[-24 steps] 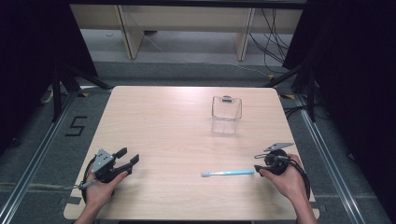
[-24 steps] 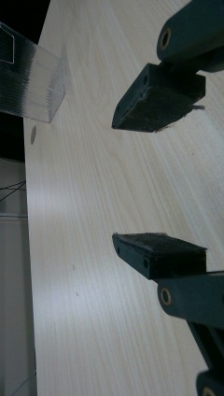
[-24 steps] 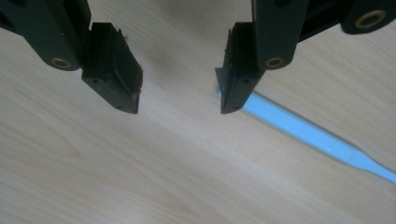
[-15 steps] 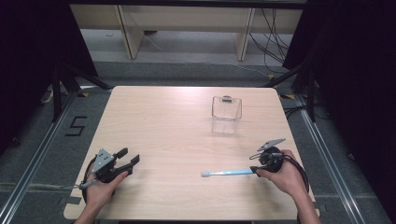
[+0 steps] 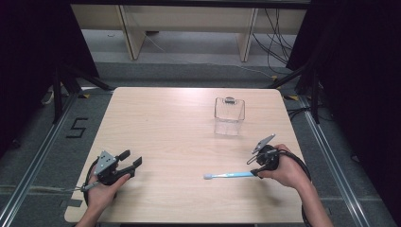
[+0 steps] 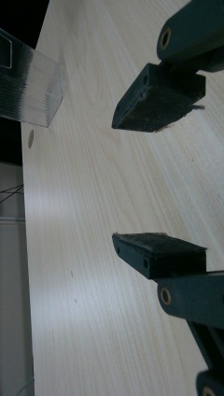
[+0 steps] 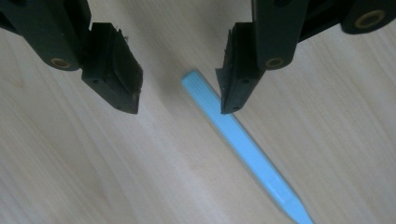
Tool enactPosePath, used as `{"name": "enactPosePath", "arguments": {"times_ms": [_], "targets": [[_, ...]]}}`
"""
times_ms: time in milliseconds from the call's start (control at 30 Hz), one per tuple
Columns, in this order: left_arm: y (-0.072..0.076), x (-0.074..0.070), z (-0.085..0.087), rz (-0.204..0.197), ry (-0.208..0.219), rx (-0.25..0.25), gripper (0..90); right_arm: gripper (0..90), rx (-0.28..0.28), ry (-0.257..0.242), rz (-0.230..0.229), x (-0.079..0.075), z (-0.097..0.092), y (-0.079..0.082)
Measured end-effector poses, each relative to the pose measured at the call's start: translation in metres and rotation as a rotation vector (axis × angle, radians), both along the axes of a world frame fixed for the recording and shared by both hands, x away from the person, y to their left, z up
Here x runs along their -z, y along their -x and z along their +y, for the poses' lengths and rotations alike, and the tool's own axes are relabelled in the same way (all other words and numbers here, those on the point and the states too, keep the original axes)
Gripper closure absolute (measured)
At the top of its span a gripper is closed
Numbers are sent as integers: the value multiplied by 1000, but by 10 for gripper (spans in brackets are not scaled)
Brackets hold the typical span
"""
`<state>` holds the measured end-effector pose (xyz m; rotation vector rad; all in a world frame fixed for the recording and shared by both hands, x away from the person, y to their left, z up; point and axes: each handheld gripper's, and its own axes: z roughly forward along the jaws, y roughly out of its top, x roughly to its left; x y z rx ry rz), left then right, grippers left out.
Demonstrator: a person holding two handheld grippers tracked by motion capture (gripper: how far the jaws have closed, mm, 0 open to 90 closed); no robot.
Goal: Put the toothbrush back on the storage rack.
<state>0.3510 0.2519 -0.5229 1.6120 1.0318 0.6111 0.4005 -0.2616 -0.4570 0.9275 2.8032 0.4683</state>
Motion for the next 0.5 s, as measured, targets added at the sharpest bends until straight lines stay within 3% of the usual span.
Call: {"name": "enactPosePath", "arguments": {"times_ms": [133, 167, 300, 500], "targets": [[-1, 1, 0, -8, 11, 5, 370, 500, -53, 25, 19, -1, 5, -2], [-1, 1, 0, -7, 10, 4, 370, 513, -94, 50, 28, -1, 9, -4], [-1, 1, 0, -7, 9, 5, 370, 521, -167, 86, 62, -3, 16, -8], [-1, 1, 0, -7, 10, 5, 369, 520, -255, 136, 60, -1, 27, -12]]}}
